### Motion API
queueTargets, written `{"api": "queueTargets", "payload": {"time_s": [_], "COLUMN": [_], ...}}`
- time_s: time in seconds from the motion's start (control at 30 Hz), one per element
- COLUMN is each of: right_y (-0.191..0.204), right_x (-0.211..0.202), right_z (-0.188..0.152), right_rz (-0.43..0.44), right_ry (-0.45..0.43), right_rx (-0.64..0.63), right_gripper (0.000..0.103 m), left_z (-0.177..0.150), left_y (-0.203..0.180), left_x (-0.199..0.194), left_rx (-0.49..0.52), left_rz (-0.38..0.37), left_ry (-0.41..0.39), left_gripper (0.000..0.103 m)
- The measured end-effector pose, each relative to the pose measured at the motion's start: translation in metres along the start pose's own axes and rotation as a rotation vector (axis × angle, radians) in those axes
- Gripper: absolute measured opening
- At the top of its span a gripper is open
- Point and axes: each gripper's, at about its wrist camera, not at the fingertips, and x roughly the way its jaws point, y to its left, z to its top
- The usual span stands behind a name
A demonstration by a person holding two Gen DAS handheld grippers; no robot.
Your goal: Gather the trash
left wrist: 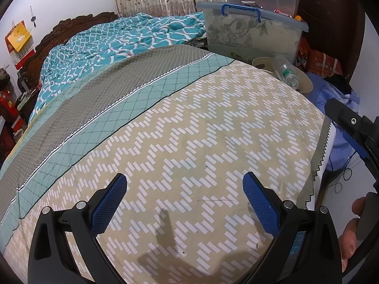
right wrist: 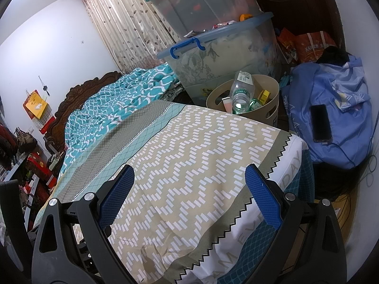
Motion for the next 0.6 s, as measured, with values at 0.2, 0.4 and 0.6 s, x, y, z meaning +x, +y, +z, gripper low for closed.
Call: {"api": "queueTargets", "payload": {"time_s": [0.2,0.4,0.6], "right_y": [-0.0004,-0.0019,-0.0005], "right_x": [-0.0006,-0.0043,-0.0077], "right_z": [0.0005,0.0012,0.0030], "right_rz": [0.001,0.000,-0.001], "right_ry": [0.000,-0.006,-0.013], "right_rx": [-0.001,0.002,0.000], "right_gripper": [0.094,0.094,0.094], "left_z": [-0.0002,-0.0003,0.0003], "left_y": [-0.0008,-0.0004,-0.0005], "left_x": [-0.0016,-0.0018,-0.0031], "left_rx": [0.003,0.002,0.007], "left_rz": [0.001,-0.001,0.003], "left_ry": [-0.003,-0.003,-0.009], "left_gripper": [0.094,0.094,0.094]}}
